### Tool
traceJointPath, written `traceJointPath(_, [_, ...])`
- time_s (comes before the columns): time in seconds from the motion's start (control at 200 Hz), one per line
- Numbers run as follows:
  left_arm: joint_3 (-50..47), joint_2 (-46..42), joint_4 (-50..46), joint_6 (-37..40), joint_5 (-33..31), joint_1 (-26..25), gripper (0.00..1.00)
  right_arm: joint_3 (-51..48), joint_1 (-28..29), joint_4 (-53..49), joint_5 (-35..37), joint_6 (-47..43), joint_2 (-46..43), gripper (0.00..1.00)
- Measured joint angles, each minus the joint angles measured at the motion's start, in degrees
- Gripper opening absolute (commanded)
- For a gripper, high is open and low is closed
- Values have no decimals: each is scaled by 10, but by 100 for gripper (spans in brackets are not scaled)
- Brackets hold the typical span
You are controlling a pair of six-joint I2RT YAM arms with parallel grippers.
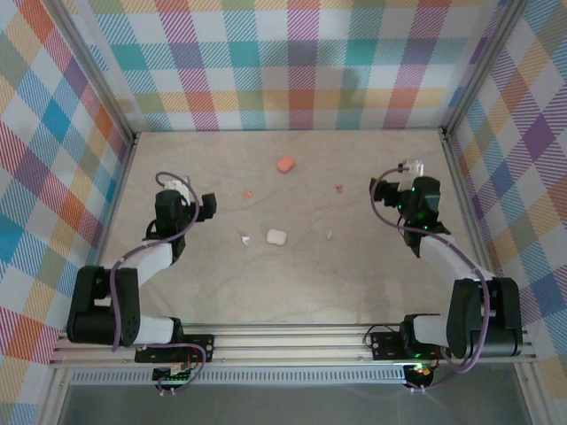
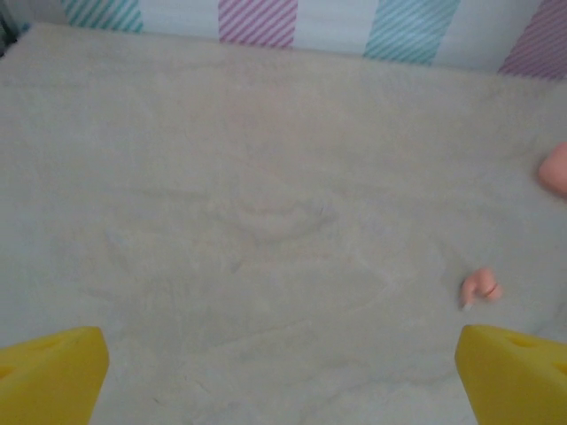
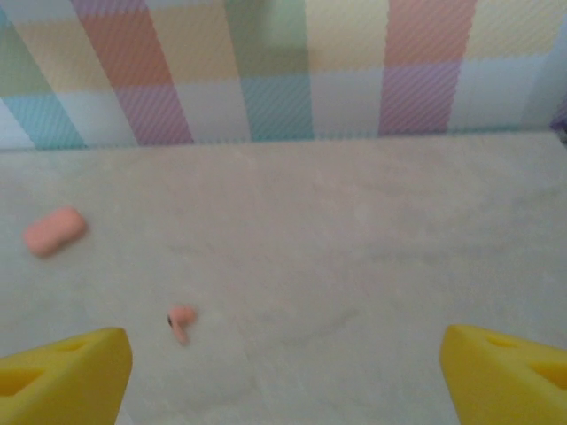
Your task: Insert wireless bluetooth earbuds into charging case
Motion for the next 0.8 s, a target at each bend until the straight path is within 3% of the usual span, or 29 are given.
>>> traceJointPath(0.165, [94,-38,-158,-55,30,-4,93,121,80,-136,1,-7,51,85])
traceJointPath(0.265, [129,-40,-242,-97,55,-22,87,175,152,-200,-18,-28,102,77])
traceJointPath(0.355, [145,-35,-316,-134,70,-78,86,209,203,-247,-72,-39,146,74])
traceJointPath(0.475, [170,-5,-403,-178,73,-202,86,268,267,-332,-123,-69,222,74])
traceJointPath(0.57, [173,4,-447,-208,73,-272,86,297,306,-383,-148,-96,268,76])
traceJointPath(0.8, [148,-5,-470,-281,80,-292,81,298,352,-448,-174,-145,277,85])
